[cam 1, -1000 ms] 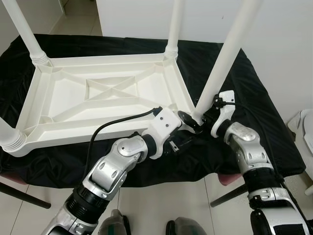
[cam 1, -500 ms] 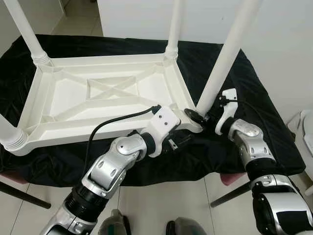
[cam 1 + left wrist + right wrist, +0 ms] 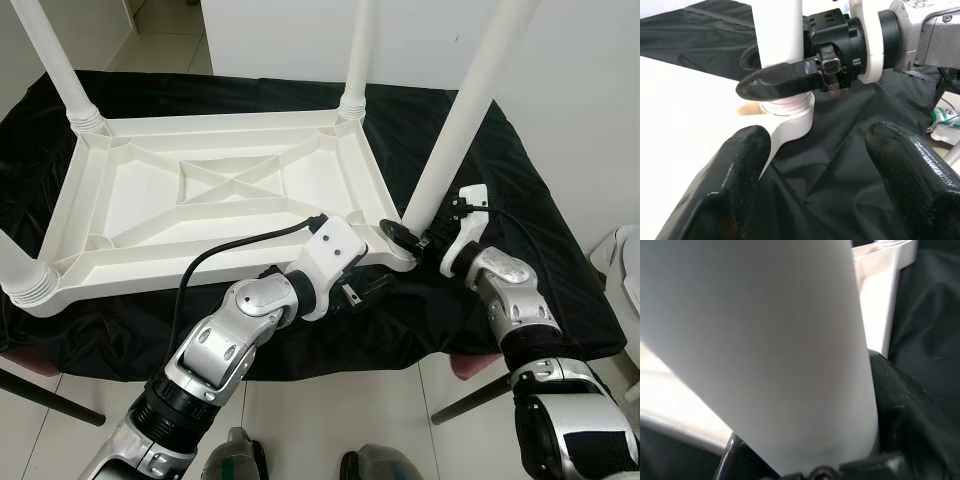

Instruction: Building children table

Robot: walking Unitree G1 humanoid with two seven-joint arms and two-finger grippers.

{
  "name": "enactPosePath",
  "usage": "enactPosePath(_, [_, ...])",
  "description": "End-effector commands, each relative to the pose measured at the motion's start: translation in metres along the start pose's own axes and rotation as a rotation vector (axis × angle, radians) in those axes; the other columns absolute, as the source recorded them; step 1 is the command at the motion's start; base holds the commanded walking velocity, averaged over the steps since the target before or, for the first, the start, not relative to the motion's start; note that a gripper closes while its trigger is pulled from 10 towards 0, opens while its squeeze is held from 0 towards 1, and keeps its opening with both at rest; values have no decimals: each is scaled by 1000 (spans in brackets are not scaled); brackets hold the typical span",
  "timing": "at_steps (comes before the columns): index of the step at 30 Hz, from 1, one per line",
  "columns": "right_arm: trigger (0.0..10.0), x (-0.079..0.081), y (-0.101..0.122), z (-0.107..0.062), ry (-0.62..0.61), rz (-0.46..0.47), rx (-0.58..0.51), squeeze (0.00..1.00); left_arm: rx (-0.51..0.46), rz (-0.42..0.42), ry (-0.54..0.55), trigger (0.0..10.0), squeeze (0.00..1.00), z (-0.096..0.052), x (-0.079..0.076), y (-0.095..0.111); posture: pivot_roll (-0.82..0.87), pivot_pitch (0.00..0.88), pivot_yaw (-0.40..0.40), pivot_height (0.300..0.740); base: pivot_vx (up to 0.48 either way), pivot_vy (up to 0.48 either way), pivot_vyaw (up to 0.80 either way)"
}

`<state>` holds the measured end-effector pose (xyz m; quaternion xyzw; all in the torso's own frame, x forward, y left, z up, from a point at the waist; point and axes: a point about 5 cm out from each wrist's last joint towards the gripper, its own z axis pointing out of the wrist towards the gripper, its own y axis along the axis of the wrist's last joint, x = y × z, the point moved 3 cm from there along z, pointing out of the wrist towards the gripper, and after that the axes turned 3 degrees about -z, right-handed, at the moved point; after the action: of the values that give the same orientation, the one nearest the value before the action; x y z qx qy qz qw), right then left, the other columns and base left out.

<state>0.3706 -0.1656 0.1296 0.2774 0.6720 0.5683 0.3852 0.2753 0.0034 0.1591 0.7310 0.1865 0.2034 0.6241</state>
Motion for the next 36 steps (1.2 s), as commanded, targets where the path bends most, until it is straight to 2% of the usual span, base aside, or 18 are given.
enactPosePath(1, [10000, -7, -6, -4, -112, 1, 44, 0, 10, -5, -45, 10000, 0, 1, -4, -2, -154, 15, 0, 740, 0, 0, 0])
enactPosePath(5, [10000, -4, -1, -4, -189, 40, 32, 0, 10, -8, -46, 10000, 0, 0, -5, -2, -153, 13, -5, 740, 0, 0, 0])
enactPosePath(7, [10000, -3, 0, -5, -264, 111, 25, 0, 11, -9, -45, 10000, 0, 1, -6, -3, -154, 8, -8, 740, 0, 0, 0])
enactPosePath(8, [10000, -3, 0, -5, -264, 111, 25, 0, 11, -9, -45, 10000, 0, 1, -6, -3, -154, 8, -8, 740, 0, 0, 0])
enactPosePath(9, [10000, 6, 0, -7, -354, 176, 11, 0, 11, -11, -47, 10000, 0, 1, -7, -4, -156, 0, -11, 740, 0, 0, 0])
enactPosePath(15, [10000, 16, 3, -14, -497, 199, -18, 0, 14, -9, -50, 10000, 0, 1, -8, -6, -156, 0, -17, 740, 0, 0, 0])
enactPosePath(16, [10000, 18, 4, -19, -585, 186, -15, 0, 15, -8, -45, 10000, 0, 1, -6, -6, -153, 0, -21, 740, 0, 0, 0])
enactPosePath(17, [10000, 18, 4, -19, -585, 186, -15, 0, 15, -8, -45, 10000, 0, 1, -6, -6, -153, 0, -21, 740, 0, 0, 0])
enactPosePath(18, [10000, 23, 5, -25, -675, 182, -16, 0, 15, -7, -38, 10000, 0, 0, -4, -6, -153, 0, -20, 740, 0, 0, 0])
enactPosePath(19, [10000, 23, 5, -25, -675, 182, -16, 0, 15, -7, -38, 10000, 0, 0, -4, -6, -153, 0, -20, 740, 0, 0, 0])
enactPosePath(21, [10000, 39, 13, -27, -711, 172, -26, 0, 18, -5, -31, 10000, 0, -1, -1, -6, -158, 0, -13, 740, 0, 0, 0])
enactPosePath(27, [10000, 37, 15, -31, -741, 197, -9, 0, 21, -3, -44, 10000, 0, 0, -3, -7, -164, 0, -10, 740, 0, 0, 0])
enactPosePath(28, [10000, 39, 16, -31, -729, 198, -10, 1000, 22, -2, -47, 10000, 0, 0, -4, -7, -164, 0, -11, 740, 0, 0, 0])
enactPosePath(33, [10000, 43, 19, -26, -660, 219, -23, 1000, 25, -2, -59, 10000, 0, 0, -7, -8, -167, 0, -11, 740, 0, 0, 0])
enactPosePath(36, [10000, 41, 20, -19, -518, 206, -37, 1000, 24, -3, -62, 10000, 0, 0, -8, -8, -167, 0, -12, 740, 0, 0, 0])
